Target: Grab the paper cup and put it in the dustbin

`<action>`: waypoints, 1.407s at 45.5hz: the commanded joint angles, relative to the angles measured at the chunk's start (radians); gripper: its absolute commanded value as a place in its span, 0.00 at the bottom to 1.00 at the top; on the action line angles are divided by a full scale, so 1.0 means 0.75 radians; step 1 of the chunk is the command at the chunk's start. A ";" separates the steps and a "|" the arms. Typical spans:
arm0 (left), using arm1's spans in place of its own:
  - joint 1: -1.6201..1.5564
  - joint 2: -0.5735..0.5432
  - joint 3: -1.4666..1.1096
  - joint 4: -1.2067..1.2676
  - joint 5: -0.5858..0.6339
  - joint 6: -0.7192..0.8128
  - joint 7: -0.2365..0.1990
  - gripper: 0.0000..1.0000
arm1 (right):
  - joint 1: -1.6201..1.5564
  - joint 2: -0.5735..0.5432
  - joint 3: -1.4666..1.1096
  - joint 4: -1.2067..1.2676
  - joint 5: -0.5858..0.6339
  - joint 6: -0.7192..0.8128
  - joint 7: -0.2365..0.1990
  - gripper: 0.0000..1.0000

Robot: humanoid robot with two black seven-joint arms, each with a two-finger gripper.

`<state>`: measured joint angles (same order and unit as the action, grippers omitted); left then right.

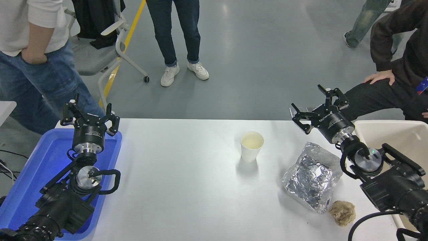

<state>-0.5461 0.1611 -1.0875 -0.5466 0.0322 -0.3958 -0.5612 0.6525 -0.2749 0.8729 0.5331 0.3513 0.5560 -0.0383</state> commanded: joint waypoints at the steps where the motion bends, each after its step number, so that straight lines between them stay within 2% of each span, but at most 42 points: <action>1: 0.000 0.000 0.000 0.001 0.000 0.000 0.002 0.99 | -0.001 0.000 0.000 -0.005 0.000 0.001 0.000 1.00; 11: 0.000 0.000 0.000 0.001 0.000 0.000 0.002 0.99 | 0.001 0.004 -0.002 -0.005 -0.006 -0.001 0.000 1.00; 25: 0.000 0.000 0.000 0.001 0.000 0.000 0.000 0.99 | 0.020 0.007 -0.021 0.011 -0.131 -0.005 0.000 1.00; 37: 0.002 0.000 0.000 0.001 0.000 0.000 0.000 0.99 | 0.079 -0.014 -0.025 0.021 -0.331 -0.007 -0.002 1.00; 42: 0.000 0.000 0.000 0.001 0.000 0.000 0.000 0.99 | 0.112 -0.104 -0.133 0.101 -0.442 -0.015 0.000 1.00; 52: 0.002 0.000 0.000 -0.001 0.000 0.000 0.000 0.99 | 0.373 -0.304 -0.586 0.144 -0.458 -0.056 -0.002 1.00; 64: 0.000 0.000 0.000 0.001 0.000 0.000 0.000 0.99 | 0.884 -0.472 -1.484 0.354 -0.503 -0.050 0.002 1.00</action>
<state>-0.5451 0.1610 -1.0876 -0.5467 0.0321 -0.3957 -0.5615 1.0128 -0.5129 0.2803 0.6663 0.0169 0.5223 -0.0390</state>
